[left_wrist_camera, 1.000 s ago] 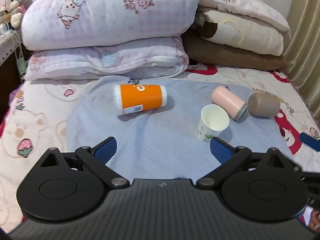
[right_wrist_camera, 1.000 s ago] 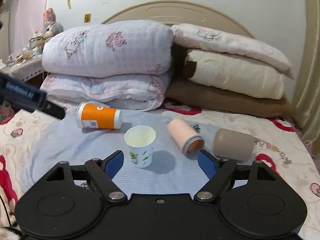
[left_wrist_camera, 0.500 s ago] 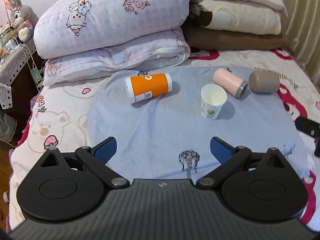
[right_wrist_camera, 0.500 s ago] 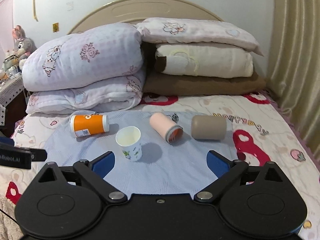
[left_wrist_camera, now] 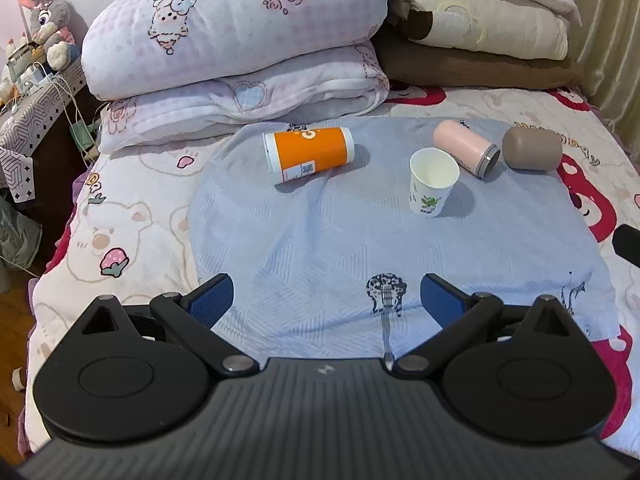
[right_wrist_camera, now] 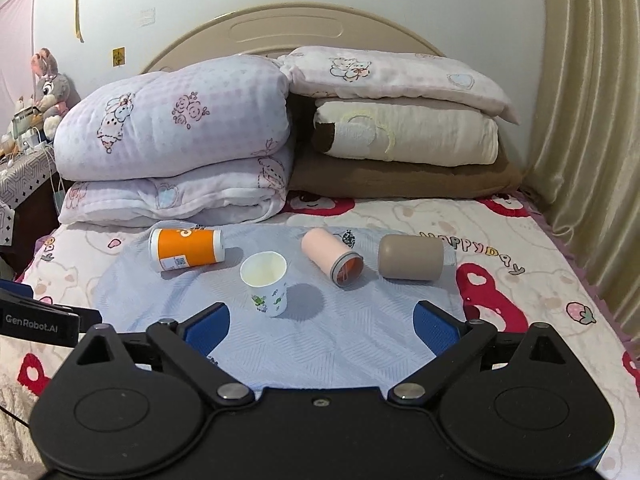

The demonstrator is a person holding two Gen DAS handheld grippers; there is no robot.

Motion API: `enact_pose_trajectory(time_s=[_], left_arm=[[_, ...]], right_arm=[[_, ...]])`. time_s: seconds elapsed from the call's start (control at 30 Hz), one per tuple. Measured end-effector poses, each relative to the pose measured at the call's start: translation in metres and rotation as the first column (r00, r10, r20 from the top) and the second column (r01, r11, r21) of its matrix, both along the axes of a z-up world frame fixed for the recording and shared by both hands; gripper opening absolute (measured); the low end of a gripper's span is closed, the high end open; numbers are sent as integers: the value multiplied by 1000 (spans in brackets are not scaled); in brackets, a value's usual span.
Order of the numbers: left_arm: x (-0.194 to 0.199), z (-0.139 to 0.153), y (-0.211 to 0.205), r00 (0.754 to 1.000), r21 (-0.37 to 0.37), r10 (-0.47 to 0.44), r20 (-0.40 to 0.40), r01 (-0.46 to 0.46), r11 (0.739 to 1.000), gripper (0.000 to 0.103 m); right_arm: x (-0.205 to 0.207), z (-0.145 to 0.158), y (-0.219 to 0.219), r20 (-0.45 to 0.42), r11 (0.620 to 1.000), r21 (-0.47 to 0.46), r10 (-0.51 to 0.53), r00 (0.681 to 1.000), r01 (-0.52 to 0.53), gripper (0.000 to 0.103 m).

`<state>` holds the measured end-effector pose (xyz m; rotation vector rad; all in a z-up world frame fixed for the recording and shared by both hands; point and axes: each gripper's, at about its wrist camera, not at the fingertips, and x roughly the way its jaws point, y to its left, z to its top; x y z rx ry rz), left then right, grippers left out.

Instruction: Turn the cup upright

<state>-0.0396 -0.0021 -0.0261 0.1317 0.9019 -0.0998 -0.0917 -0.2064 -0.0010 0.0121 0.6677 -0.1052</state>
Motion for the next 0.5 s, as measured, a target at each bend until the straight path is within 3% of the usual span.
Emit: enact_pose_trajectory(time_s=[0.5], left_arm=[[-11,6,3,1000,-14,-15,-1,15,1000,101]], right_arm=[[-8,9,4,9,999,-37,-31,999,32,100]])
